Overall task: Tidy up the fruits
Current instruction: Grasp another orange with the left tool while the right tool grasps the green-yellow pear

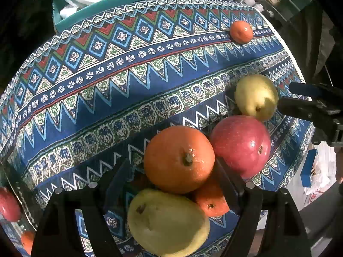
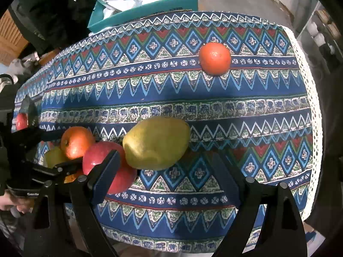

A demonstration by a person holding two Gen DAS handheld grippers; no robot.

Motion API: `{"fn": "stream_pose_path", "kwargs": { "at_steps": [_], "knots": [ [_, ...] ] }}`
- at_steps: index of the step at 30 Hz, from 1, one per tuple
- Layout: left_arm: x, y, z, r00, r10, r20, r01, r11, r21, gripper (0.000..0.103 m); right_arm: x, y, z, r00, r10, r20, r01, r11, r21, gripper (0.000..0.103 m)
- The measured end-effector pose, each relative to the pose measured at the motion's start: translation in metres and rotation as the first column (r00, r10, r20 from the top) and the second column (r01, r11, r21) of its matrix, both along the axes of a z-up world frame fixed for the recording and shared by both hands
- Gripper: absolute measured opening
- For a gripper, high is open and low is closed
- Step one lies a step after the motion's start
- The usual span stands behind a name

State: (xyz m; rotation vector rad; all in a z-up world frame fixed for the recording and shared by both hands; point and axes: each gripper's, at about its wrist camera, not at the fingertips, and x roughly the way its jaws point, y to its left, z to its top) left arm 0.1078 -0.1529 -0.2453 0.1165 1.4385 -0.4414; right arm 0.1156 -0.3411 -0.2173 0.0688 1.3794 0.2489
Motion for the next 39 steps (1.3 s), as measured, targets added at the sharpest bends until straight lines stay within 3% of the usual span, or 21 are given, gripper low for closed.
{"fn": "stream_pose_path", "kwargs": {
  "at_steps": [3, 5, 15, 20, 25, 31, 39],
  "knots": [
    [0.002, 0.001, -0.001, 1.0, -0.013, 0.016, 0.014, 1.0, -0.023, 0.08, 0.005, 0.003, -0.008, 1.0, 0.001, -0.014, -0.001, 1.0, 0.015, 0.087],
    [0.002, -0.001, -0.002, 1.0, -0.025, 0.01, 0.026, 0.998, -0.055, 0.067, 0.008, 0.005, -0.015, 1.0, -0.001, -0.025, 0.001, 0.999, 0.032, 0.087],
    [0.005, -0.01, 0.002, 0.992, -0.061, 0.111, 0.058, 0.998, 0.033, 0.066, 0.019, 0.004, -0.053, 0.993, -0.049, -0.109, 0.063, 0.99, 0.126, 0.087],
    [0.017, 0.003, 0.0, 0.995, -0.003, 0.096, 0.003, 1.0, 0.001, 0.066, 0.021, 0.008, -0.055, 0.994, -0.03, -0.101, 0.043, 0.99, 0.135, 0.082],
    [0.016, 0.003, 0.0, 0.995, -0.012, 0.1, 0.01, 1.0, 0.015, 0.067, 0.021, 0.011, -0.054, 0.996, -0.018, -0.084, 0.028, 0.992, 0.123, 0.08],
    [0.019, 0.004, -0.009, 0.998, 0.0, 0.065, -0.001, 1.0, 0.012, 0.067, 0.017, 0.014, -0.051, 0.999, 0.015, -0.036, -0.013, 0.999, 0.036, 0.079],
    [0.016, 0.002, -0.007, 0.995, -0.002, 0.098, 0.0, 1.0, 0.027, 0.066, 0.013, 0.014, -0.035, 0.997, 0.055, 0.045, -0.054, 0.998, -0.033, 0.079]
  ]
}}
